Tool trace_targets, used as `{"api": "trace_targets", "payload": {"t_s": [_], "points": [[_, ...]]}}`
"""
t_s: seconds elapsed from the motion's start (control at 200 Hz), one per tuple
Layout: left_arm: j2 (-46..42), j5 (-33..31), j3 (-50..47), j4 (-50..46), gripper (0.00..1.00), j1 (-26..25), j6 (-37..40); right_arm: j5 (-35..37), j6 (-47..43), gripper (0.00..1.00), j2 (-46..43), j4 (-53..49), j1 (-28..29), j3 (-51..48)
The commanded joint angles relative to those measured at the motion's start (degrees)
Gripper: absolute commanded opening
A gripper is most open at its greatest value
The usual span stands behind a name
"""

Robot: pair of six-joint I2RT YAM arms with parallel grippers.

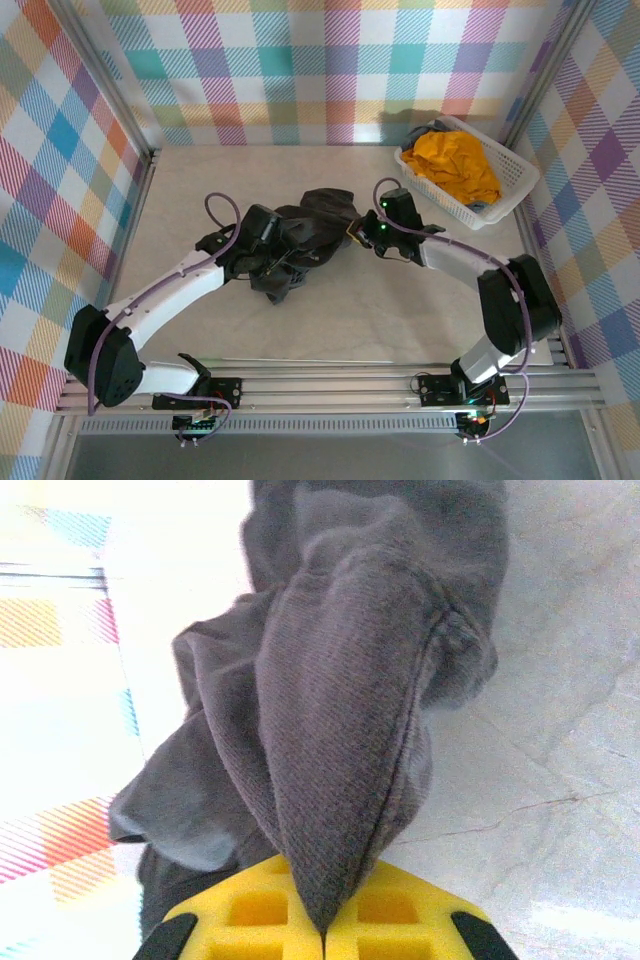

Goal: Fold and stack the t-shirts

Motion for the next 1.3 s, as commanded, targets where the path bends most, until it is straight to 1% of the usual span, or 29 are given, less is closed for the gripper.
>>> {"api": "trace_targets", "payload": {"t_s": [0.0, 0.055, 0.11, 0.15, 0.185, 0.215, 0.25, 0.3, 0.34, 0.36, 0.44, 0.545, 0.61, 0.695, 0.775, 0.85, 0.96, 1.01, 1.035, 1.115, 1.195, 1.294], "points": [[4.0, 0.1, 2.2, -1.9, 0.74, 0.4, -9.0, 1.2, -3.0, 0.00, -1.3, -4.4, -0.6, -0.5], [5.4, -0.4, 2.4, -1.1, 0.74, 0.6, -9.9, 1.1, -3.3, 0.00, -1.8, -4.9, -0.7, -0.4], [6.1, -0.8, 1.3, 1.8, 0.73, 0.7, -11.7, 1.0, -3.5, 0.00, -2.2, -5.3, -0.7, -0.4], [6.5, -0.7, 0.4, 4.9, 0.70, 0.9, -12.8, 1.0, -3.6, 0.00, -2.5, -5.6, -0.7, -0.3], [7.4, -0.6, 0.2, 6.6, 0.65, 1.2, -13.4, 1.2, -3.7, 0.00, -2.9, -5.8, -0.7, -0.3], [8.4, -0.6, 0.7, 6.5, 0.59, 1.5, -13.4, 1.3, -3.9, 0.00, -3.2, -6.1, -0.8, -0.3], [9.2, -1.3, 1.8, 5.1, 0.50, 2.1, -12.9, 1.5, -4.1, 0.00, -3.7, -6.7, -0.9, 0.0], [9.1, -3.6, 2.6, 3.1, 0.34, 2.6, -11.8, 1.9, -4.7, 0.00, -4.5, -7.9, -1.0, 0.5], [8.4, -4.6, 2.5, 3.5, 0.19, 3.1, -11.1, 2.0, -5.3, 0.00, -5.4, -8.8, -1.2, 1.0], [8.0, -4.6, 2.5, 3.9, 0.14, 3.5, -10.6, 2.0, -5.6, 0.00, -5.9, -9.2, -1.3, 1.3], [5.9, -3.8, 4.1, 4.8, 0.00, 4.8, -7.9, 2.0, -7.8, 0.00, -8.1, -11.8, -1.9, 3.8], [2.4, -4.8, 10.0, 3.0, 0.00, 5.0, -1.7, 1.2, -11.4, 0.00, -11.2, -14.9, -2.9, 9.1], [0.3, -4.3, 14.3, 2.6, 0.00, 5.1, 2.3, -1.0, -12.7, 0.00, -12.6, -16.7, -4.4, 13.5], [-1.9, -2.0, 19.7, 3.7, 0.00, 5.1, 6.7, -3.5, -14.1, 0.00, -14.3, -19.2, -6.7, 20.5], [-3.7, 1.2, 24.5, 5.1, 0.00, 5.1, 9.0, -4.9, -15.4, 0.00, -15.6, -23.1, -9.2, 28.6], [-5.6, 4.6, 27.5, 7.7, 0.00, 4.9, 9.7, -6.5, -16.0, 0.00, -16.8, -25.8, -11.9, 35.6], [-9.2, 9.0, 28.9, 13.8, 0.00, 4.2, 9.8, -8.8, -16.1, 0.00, -18.2, -28.8, -16.2, 44.5], [-10.6, 11.0, 29.4, 16.1, 0.00, 3.8, 9.6, -10.0, -16.3, 0.00, -18.5, -29.9, -17.7, 48.4], [-11.2, 12.0, 29.8, 19.2, 0.00, 3.5, 9.4, -10.4, -16.5, 0.00, -18.8, -30.0, -18.3, 50.1], [-11.7, 15.4, 31.9, 23.8, 0.00, 2.5, 8.4, -10.6, -17.2, 0.00, -19.4, -30.0, -19.9, 54.8], [-10.5, 16.7, 36.5, 24.0, 0.00, 0.8, 8.6, -9.9, -17.6, 0.00, -19.2, -30.0, -20.9, 59.4], [-7.9, 17.9, 41.5, 23.1, 0.00, 0.3, 8.0, -8.1, -17.6, 0.00, -16.5, -30.4, -22.1, 65.5]]}}
